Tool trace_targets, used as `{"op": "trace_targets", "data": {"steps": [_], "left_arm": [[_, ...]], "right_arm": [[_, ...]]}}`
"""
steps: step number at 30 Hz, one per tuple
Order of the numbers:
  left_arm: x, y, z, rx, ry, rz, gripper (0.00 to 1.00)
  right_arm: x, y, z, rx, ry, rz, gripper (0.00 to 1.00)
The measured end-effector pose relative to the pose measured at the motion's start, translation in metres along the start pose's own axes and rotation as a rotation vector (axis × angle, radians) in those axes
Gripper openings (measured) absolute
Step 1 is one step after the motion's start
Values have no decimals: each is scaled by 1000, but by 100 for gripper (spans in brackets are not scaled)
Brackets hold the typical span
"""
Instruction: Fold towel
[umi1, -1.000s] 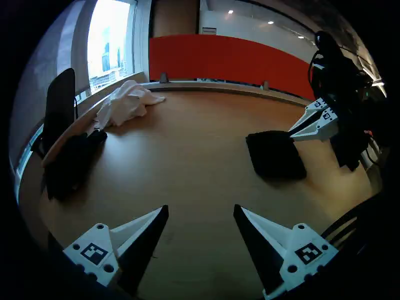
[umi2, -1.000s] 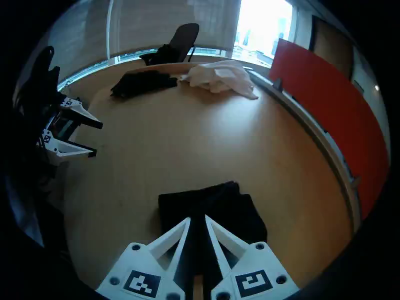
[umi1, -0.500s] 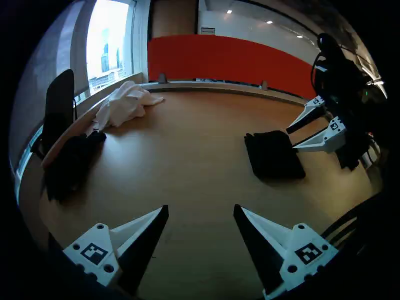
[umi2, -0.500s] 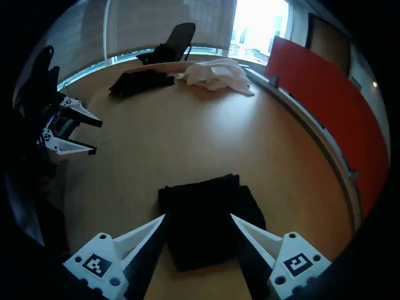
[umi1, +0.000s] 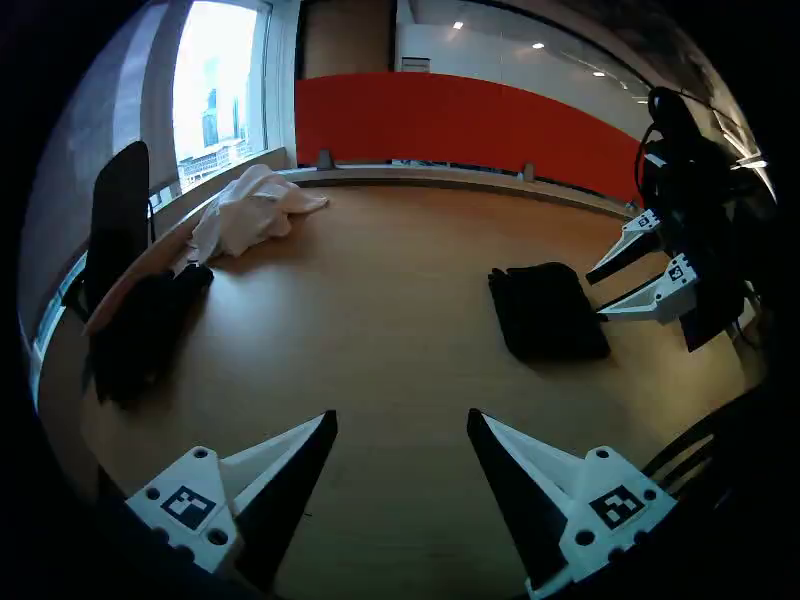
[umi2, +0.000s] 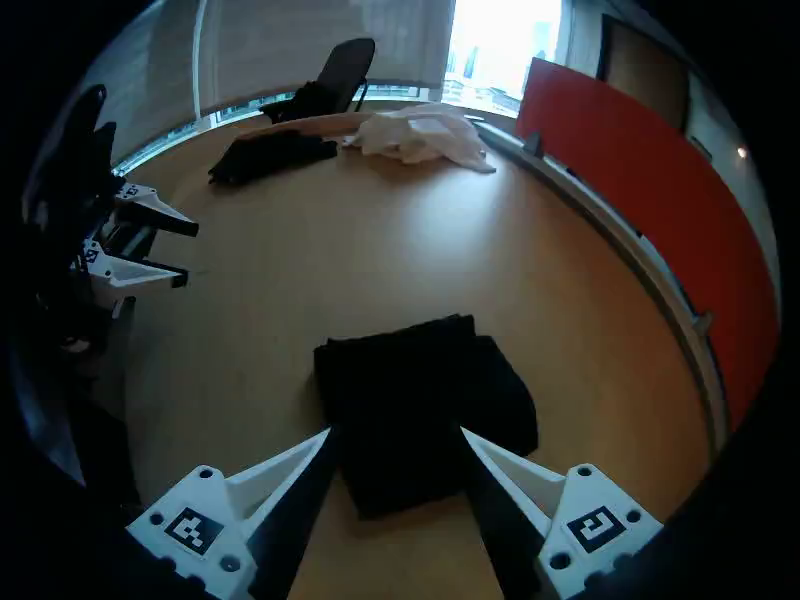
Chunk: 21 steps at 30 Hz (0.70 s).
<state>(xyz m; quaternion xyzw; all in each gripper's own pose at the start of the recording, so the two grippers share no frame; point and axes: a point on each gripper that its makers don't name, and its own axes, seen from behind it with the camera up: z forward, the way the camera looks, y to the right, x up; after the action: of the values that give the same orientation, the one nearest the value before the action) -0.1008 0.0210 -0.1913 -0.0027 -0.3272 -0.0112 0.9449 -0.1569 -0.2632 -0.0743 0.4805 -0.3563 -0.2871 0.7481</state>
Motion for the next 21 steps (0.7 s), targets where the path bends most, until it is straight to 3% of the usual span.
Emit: {"op": "trace_targets", "data": {"steps": [21], "left_arm": [[-1,0,1,-1,-4,4,97]], "right_arm": [[-56,-10,2,-15,-69,76,81]]}}
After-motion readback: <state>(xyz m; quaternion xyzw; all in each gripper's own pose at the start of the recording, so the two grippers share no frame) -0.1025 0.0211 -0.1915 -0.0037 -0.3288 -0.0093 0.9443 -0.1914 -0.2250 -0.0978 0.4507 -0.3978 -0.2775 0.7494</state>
